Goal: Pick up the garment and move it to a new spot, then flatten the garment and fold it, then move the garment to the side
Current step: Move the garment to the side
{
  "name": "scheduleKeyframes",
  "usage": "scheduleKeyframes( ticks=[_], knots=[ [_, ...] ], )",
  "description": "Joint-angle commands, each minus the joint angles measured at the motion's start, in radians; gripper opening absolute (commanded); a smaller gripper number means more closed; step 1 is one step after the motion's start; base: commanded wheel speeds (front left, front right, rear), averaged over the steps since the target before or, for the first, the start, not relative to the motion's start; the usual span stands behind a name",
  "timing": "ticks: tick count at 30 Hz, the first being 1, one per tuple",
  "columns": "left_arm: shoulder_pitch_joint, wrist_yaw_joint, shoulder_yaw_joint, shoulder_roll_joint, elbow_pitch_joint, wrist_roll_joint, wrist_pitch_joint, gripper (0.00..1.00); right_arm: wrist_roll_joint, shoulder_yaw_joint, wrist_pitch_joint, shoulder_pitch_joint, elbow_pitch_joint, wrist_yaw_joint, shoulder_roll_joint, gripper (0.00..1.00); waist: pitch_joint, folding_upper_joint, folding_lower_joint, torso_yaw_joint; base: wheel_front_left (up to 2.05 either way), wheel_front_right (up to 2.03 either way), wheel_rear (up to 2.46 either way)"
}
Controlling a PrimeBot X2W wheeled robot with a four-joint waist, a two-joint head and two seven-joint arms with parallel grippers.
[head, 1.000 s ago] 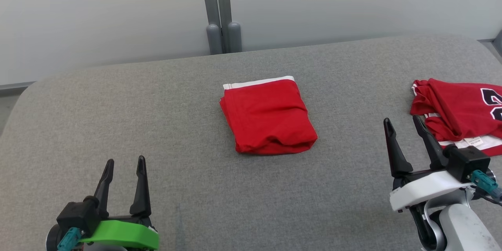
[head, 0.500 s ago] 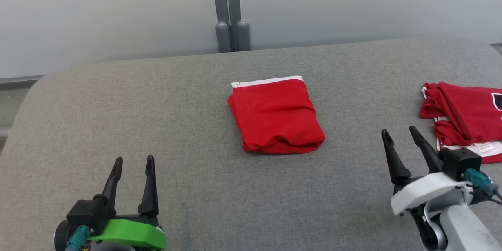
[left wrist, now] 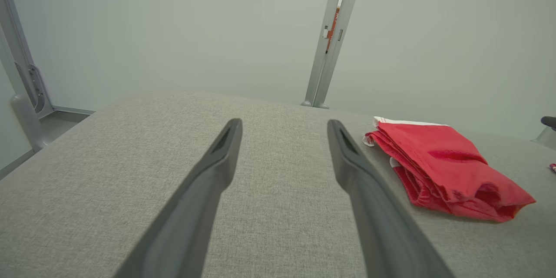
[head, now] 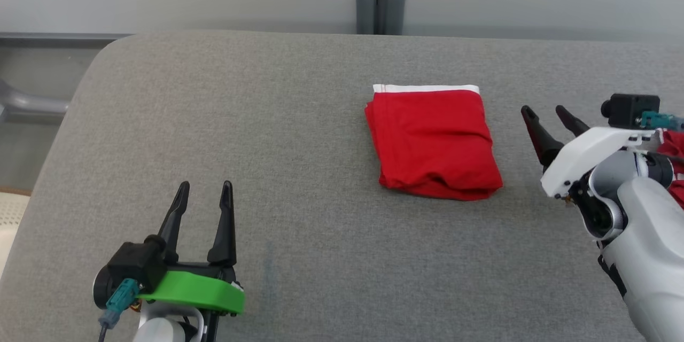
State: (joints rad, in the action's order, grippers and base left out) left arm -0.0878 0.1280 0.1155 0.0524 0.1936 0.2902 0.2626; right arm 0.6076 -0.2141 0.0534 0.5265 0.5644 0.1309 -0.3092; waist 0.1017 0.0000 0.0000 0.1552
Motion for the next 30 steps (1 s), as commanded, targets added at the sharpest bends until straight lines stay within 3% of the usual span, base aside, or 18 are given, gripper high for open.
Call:
scheduleKeyframes(
  ticks=[1,12,18,20,21,30],
  knots=[
    [-0.026,0.004,0.007,-0.001,-0.002,0.003,0.002,1.00,0.034,0.000,0.024,0.033,0.033,0.000,-0.011,1.00,0.077,0.0000,0.0000,0.080,0.00,0.00,0.00],
    [-0.064,0.002,0.044,-0.002,-0.002,0.032,0.002,1.00,0.148,-0.070,0.179,0.170,0.276,0.000,-0.007,1.00,0.142,0.0000,0.0000,0.150,0.00,0.00,0.00],
    [-0.066,-0.008,0.053,-0.002,0.004,0.042,0.002,1.00,0.205,-0.102,0.190,0.165,0.349,0.000,0.020,1.00,0.135,0.0000,0.0000,0.152,0.00,0.00,0.00],
    [-0.065,-0.010,0.051,-0.001,0.005,0.039,0.003,1.00,0.223,-0.117,0.174,0.160,0.346,0.000,0.022,0.17,0.127,0.0000,0.0000,0.145,0.00,0.00,0.00],
    [-0.064,-0.010,0.051,-0.001,0.005,0.035,0.002,1.00,0.230,-0.125,0.162,0.158,0.342,0.000,0.019,0.00,0.121,0.0000,0.0000,0.140,0.00,0.00,0.00],
    [-0.042,-0.003,0.059,-0.001,0.002,-0.009,0.003,1.00,0.287,-0.199,0.026,0.140,0.284,0.000,-0.003,0.00,0.041,0.0000,0.0000,0.037,0.00,0.00,0.00]
  ],
)
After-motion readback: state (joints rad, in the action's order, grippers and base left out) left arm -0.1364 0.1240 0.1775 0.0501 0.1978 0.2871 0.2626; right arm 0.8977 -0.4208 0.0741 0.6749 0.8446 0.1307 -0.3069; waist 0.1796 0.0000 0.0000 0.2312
